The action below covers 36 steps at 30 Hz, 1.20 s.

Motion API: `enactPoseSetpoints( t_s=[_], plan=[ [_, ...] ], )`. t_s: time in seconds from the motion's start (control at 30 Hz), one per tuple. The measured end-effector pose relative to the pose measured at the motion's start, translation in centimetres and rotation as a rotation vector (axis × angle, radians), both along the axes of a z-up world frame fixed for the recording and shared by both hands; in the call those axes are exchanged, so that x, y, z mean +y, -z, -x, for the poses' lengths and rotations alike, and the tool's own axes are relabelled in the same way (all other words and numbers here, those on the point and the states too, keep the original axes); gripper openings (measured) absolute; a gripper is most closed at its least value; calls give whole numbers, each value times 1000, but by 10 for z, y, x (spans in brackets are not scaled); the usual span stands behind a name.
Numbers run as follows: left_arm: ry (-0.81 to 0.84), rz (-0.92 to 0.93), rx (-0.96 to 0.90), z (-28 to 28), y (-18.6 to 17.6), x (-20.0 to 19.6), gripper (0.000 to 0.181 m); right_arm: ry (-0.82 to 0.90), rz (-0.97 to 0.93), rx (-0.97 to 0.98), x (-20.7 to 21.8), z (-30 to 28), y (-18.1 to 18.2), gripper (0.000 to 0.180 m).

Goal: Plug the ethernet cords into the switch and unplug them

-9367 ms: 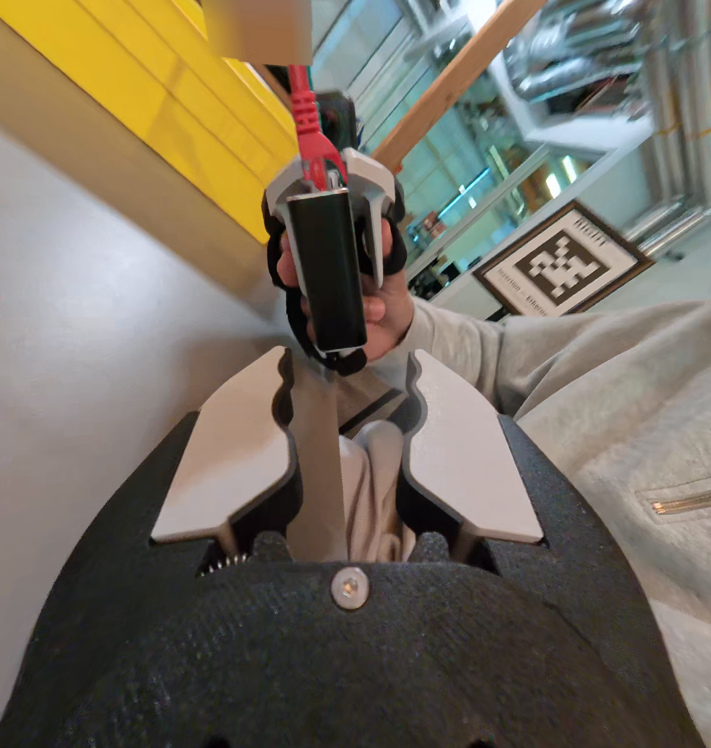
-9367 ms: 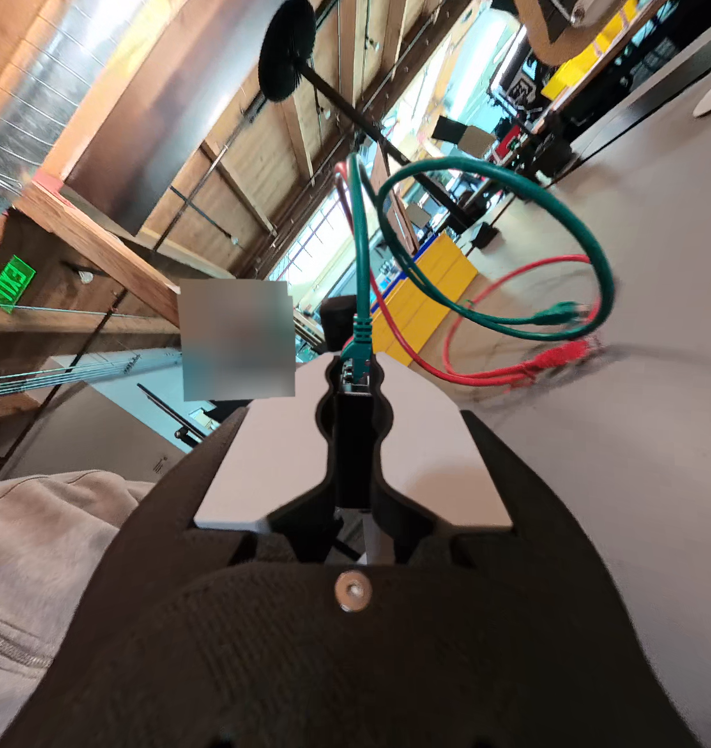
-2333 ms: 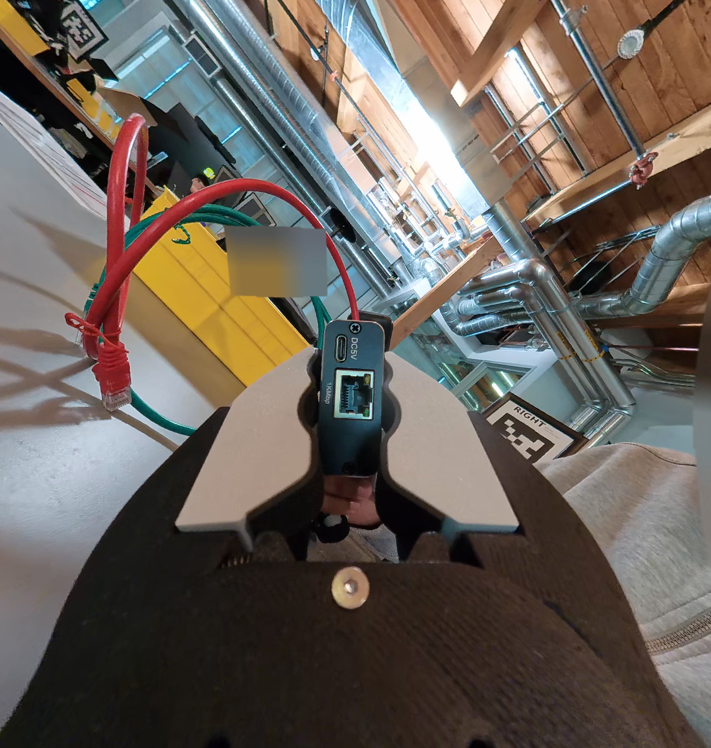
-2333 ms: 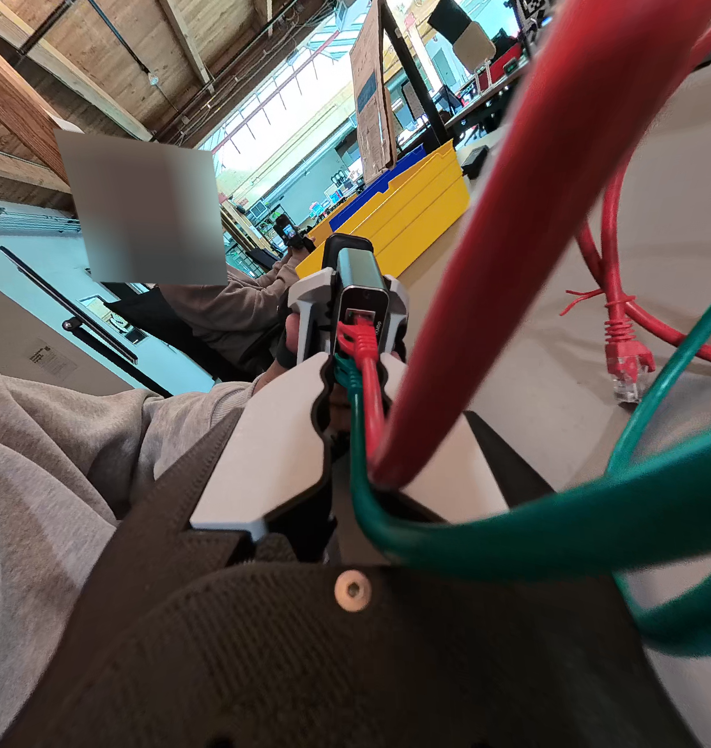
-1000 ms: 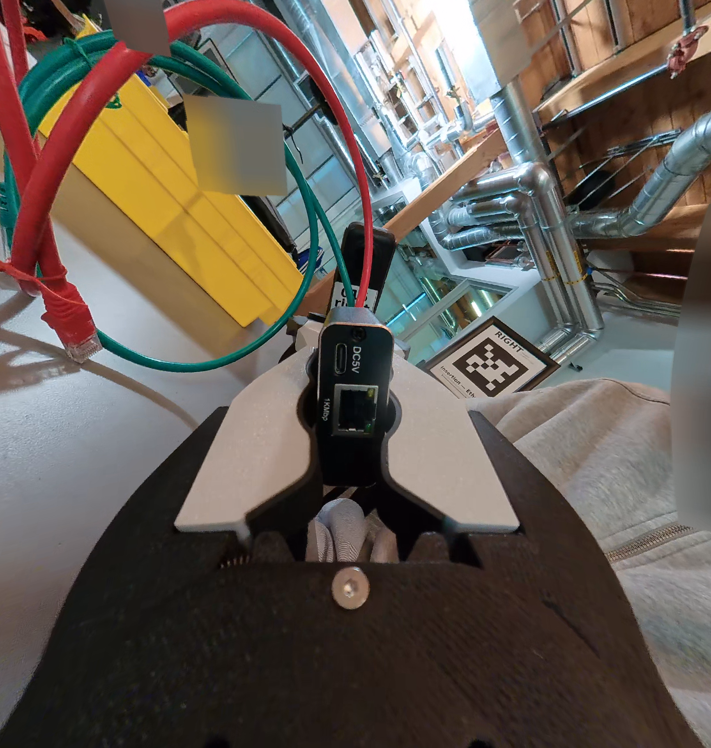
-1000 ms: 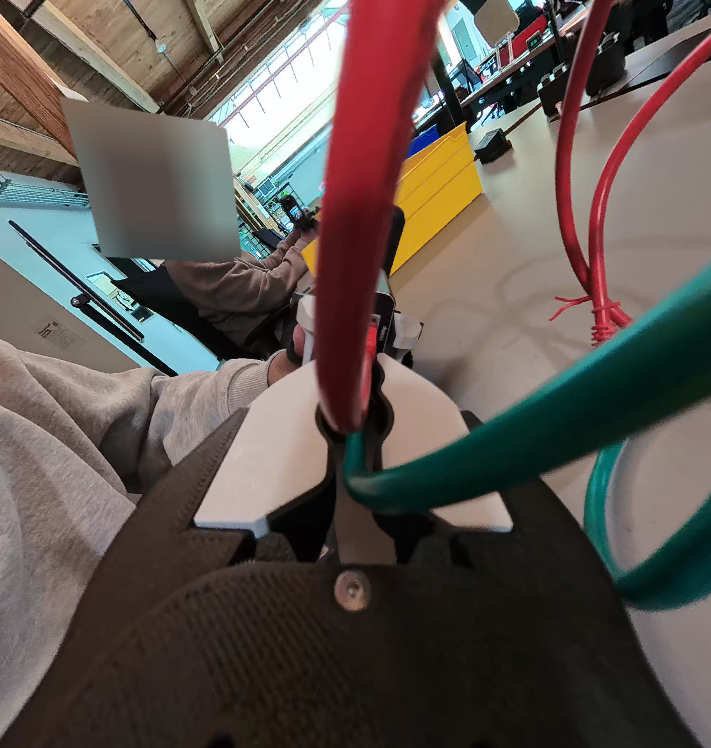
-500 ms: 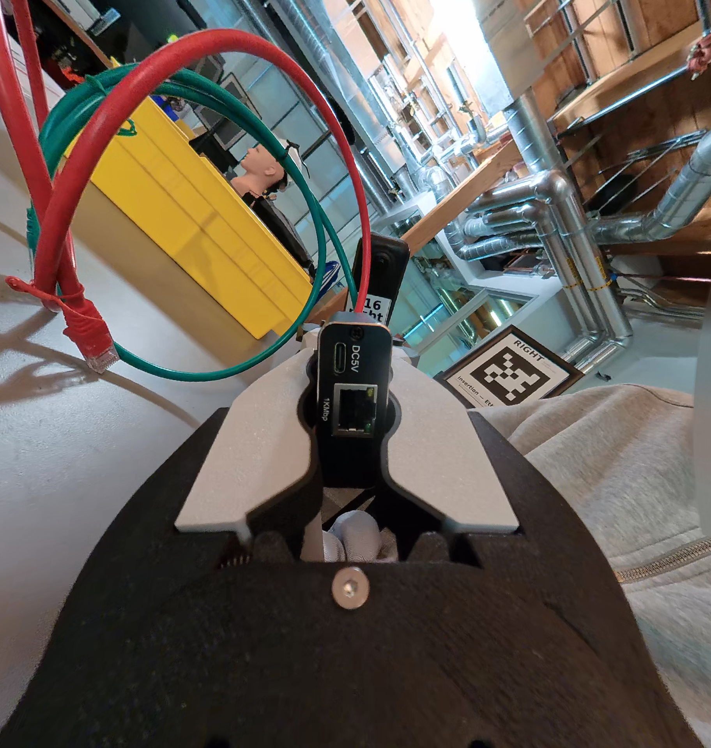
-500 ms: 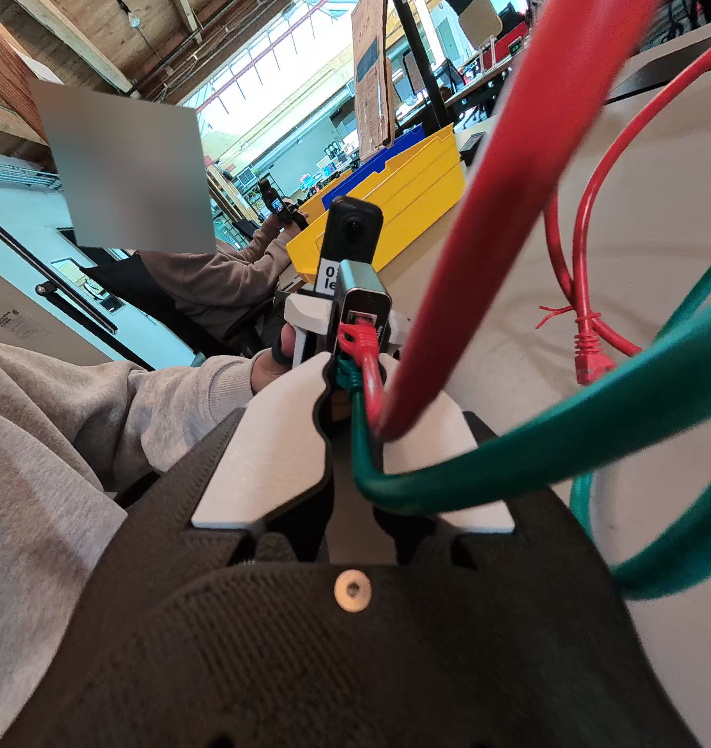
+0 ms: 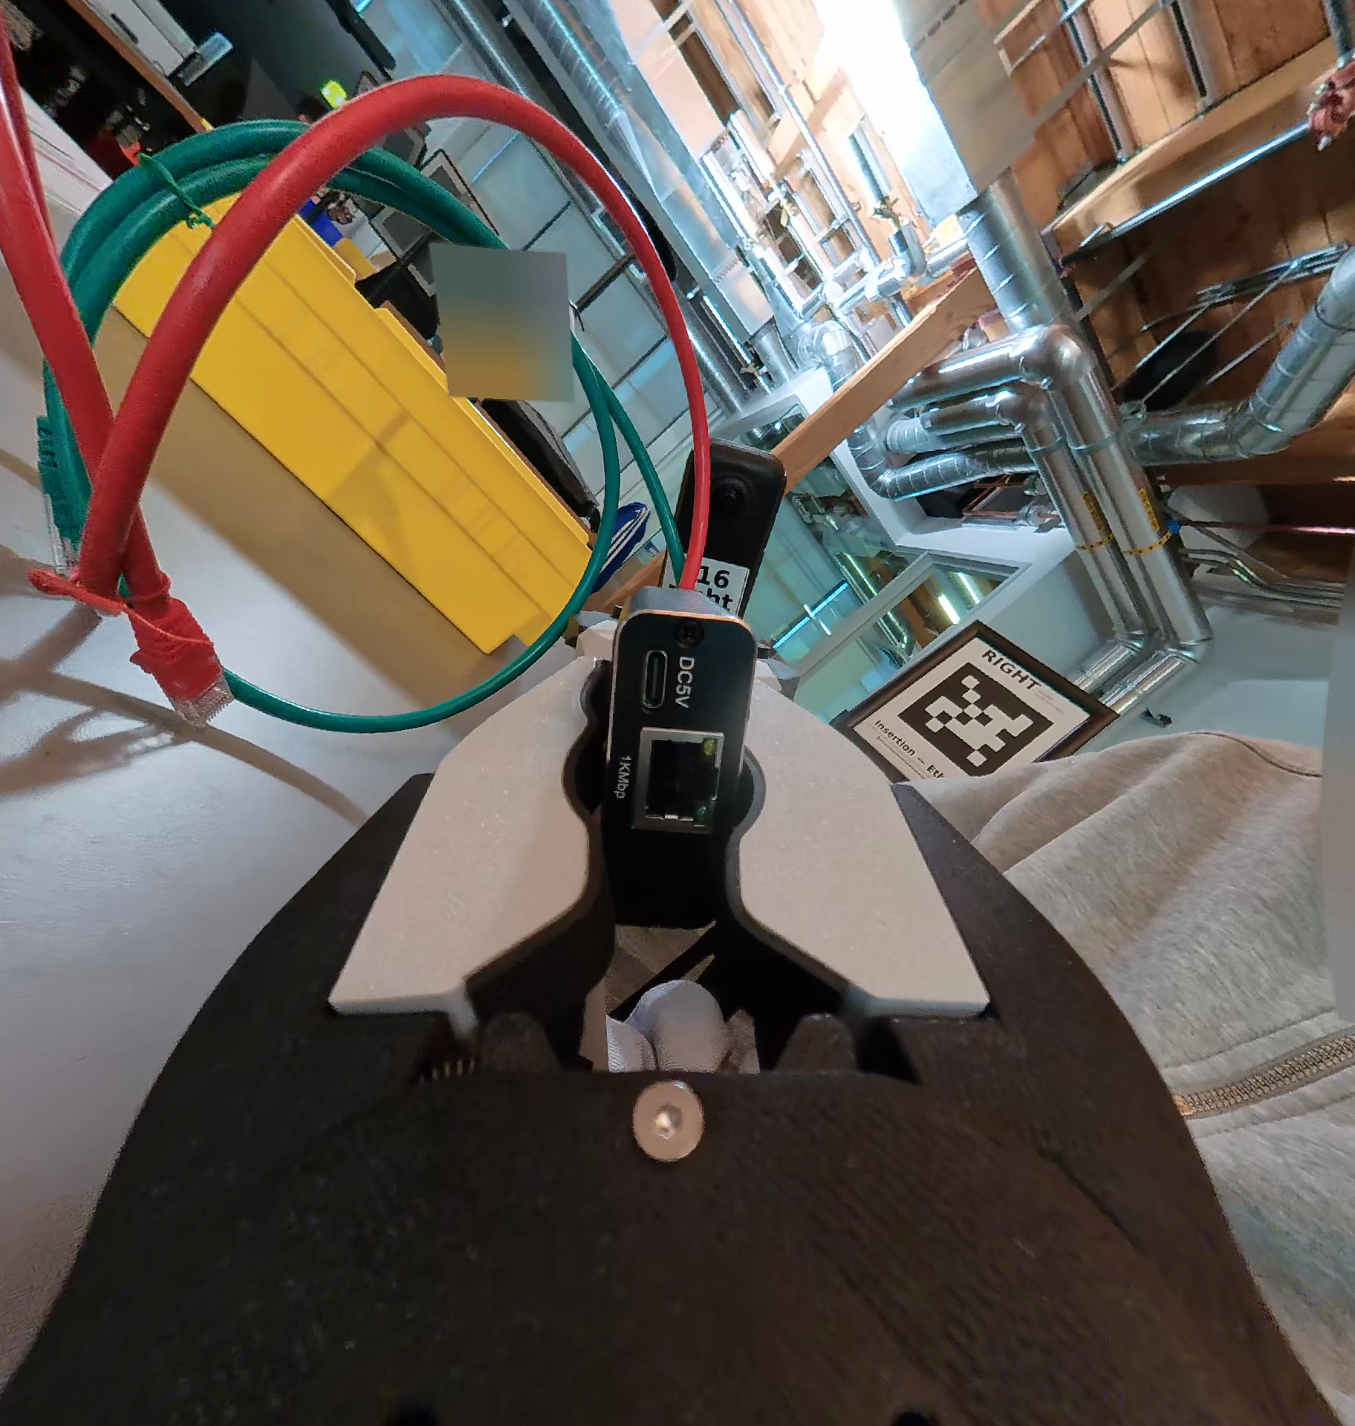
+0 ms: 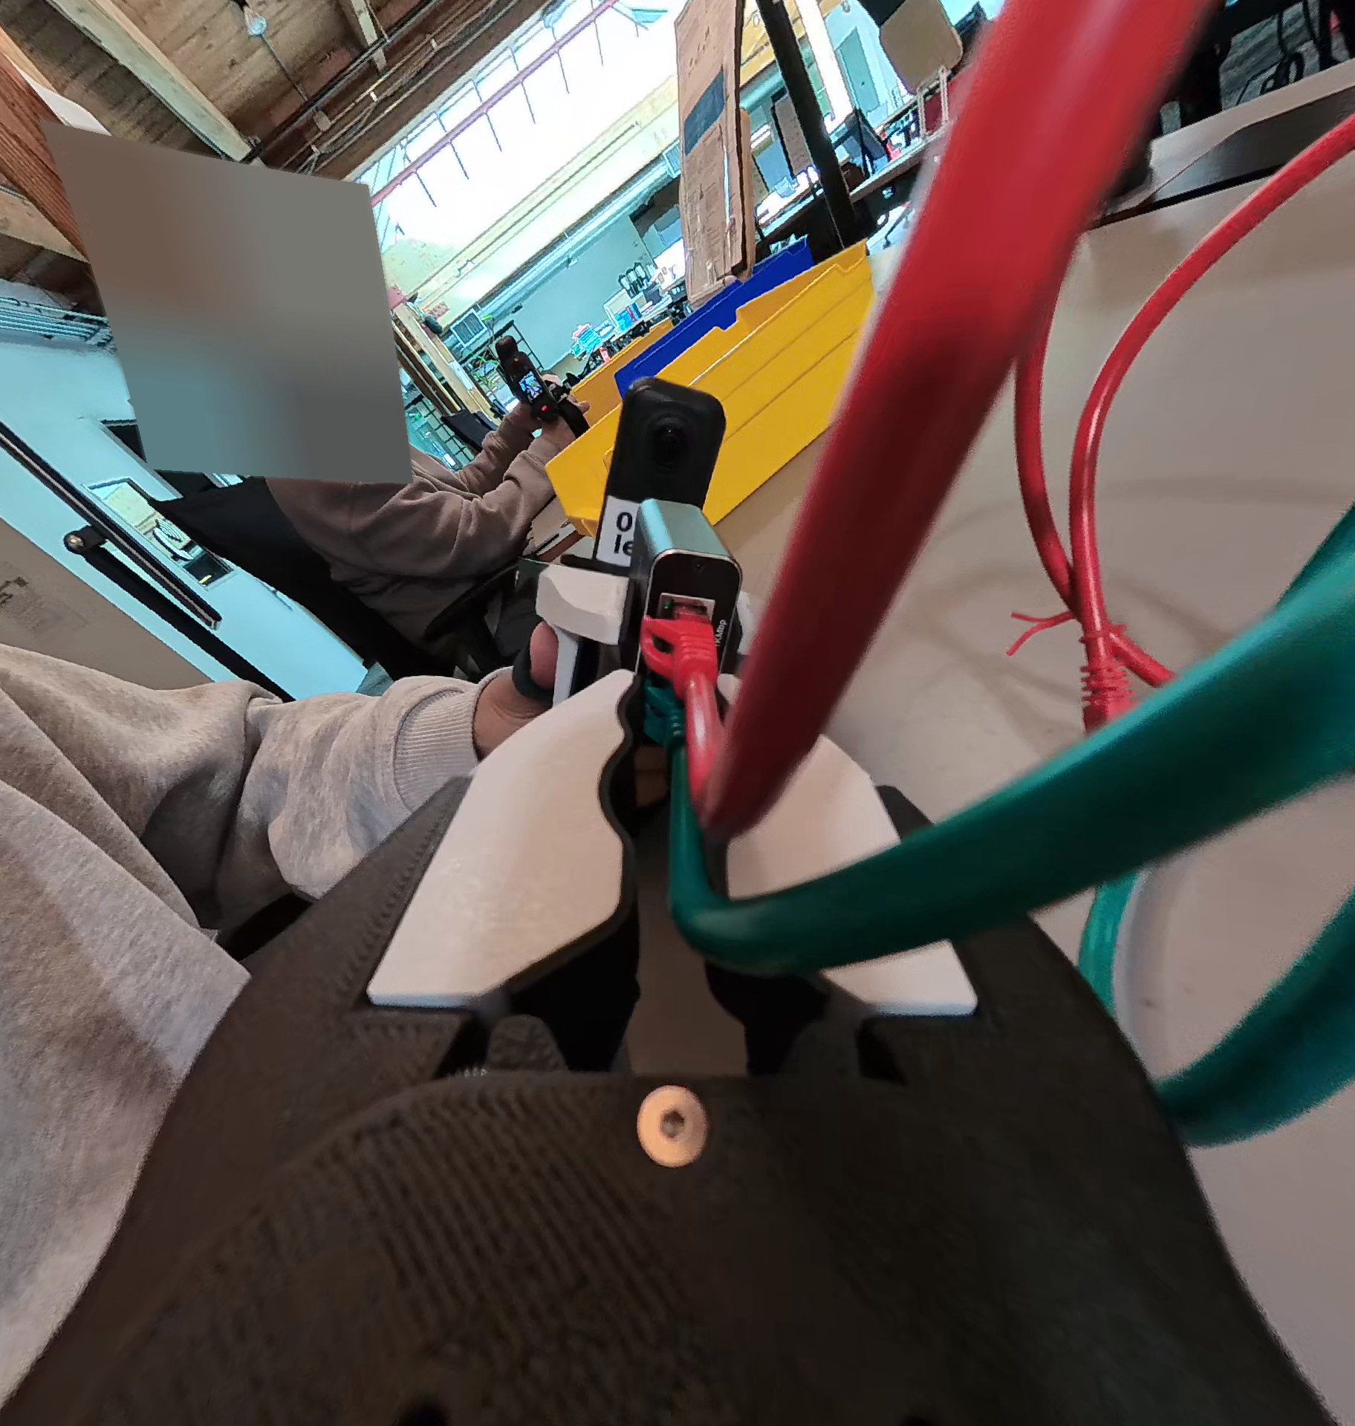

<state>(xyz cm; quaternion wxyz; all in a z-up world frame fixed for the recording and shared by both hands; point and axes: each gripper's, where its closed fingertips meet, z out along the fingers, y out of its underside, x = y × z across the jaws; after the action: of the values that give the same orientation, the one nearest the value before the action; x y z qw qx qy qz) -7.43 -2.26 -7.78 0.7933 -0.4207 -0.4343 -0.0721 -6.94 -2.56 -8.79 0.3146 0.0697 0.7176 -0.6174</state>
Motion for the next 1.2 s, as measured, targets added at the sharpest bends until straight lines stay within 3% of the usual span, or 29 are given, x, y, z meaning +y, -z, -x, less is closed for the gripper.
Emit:
enactPoseSetpoints(
  t_s=[0.03,0.63,0.67,0.73,0.77,0.8,0.87,0.97,1.2],
  plan=[
    [-1,-6,-5,0,0,0,27,3,-1,7,0,1,0,13],
    [-65,-145,-9,1,-14,-15,26,-7,-5,7,-8,-5,-9,12],
    [-97,-168,2,1,-18,-22,27,-6,-2,5,-7,-5,-10,11],
    [-290,-349,8,-2,-25,-85,25,102,-22,59,2,20,-7,12],
    [-343,-251,-5,-3,-18,-102,26,171,-29,79,13,42,-7,12],
    [-372,-156,0,-3,-16,-107,26,211,1,36,22,59,-14,12],
    [-331,-138,49,-3,-30,-95,26,241,60,-60,27,76,-24,12],
    [-300,-75,89,-3,-31,-80,26,225,33,-13,24,75,-19,12],
    [-496,-168,135,-11,-30,-139,26,156,81,-21,31,66,-28,12]
  ],
)
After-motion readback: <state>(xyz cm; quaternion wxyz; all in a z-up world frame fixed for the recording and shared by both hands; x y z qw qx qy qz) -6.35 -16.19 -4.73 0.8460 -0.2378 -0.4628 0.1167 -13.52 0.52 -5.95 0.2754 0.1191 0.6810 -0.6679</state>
